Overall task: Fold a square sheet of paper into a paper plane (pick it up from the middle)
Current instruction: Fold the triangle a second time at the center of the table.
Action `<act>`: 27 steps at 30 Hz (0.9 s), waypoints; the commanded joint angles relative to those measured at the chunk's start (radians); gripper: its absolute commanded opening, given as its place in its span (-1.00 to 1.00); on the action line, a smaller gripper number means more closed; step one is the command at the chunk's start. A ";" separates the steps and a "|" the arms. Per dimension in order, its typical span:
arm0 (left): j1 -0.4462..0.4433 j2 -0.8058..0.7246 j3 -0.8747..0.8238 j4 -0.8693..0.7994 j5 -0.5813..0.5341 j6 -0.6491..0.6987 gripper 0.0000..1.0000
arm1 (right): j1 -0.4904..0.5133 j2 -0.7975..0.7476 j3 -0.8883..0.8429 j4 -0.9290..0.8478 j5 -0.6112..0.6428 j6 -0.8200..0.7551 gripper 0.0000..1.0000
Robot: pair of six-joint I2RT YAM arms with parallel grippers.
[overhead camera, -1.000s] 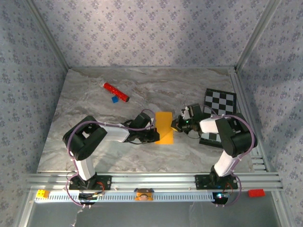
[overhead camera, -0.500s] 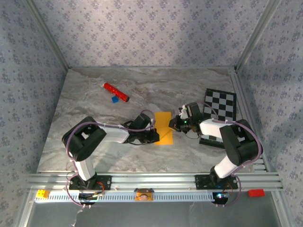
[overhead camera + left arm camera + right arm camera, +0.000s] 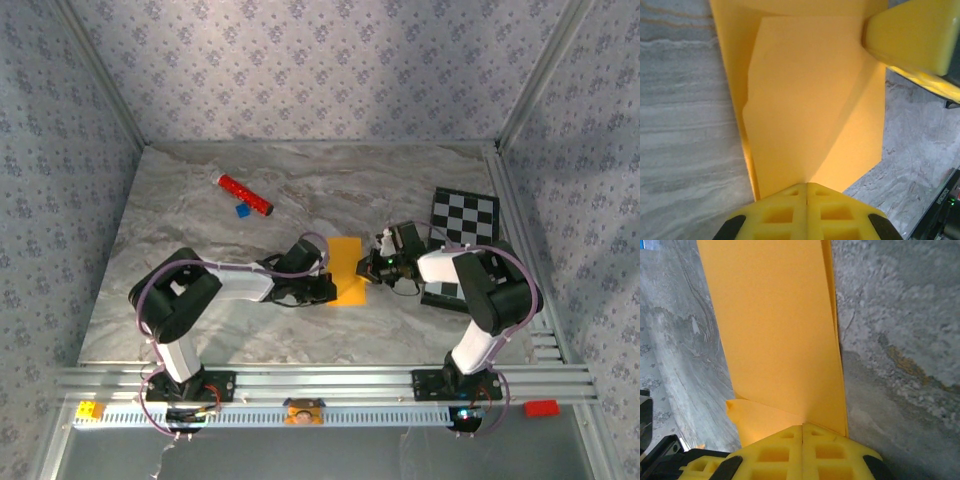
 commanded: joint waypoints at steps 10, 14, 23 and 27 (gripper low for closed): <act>0.001 0.086 0.167 -0.010 0.035 0.047 -0.89 | -0.011 0.023 -0.015 -0.084 0.087 -0.037 -1.00; 0.001 0.149 0.225 -0.046 0.031 0.099 -0.87 | -0.012 0.030 -0.019 -0.087 0.094 -0.039 -1.00; -0.008 0.104 0.096 -0.092 -0.022 0.049 -0.87 | -0.010 0.037 -0.023 -0.105 0.111 -0.049 -1.00; -0.017 0.054 0.018 -0.077 -0.022 0.031 -0.85 | -0.010 0.048 -0.018 -0.114 0.113 -0.055 -1.00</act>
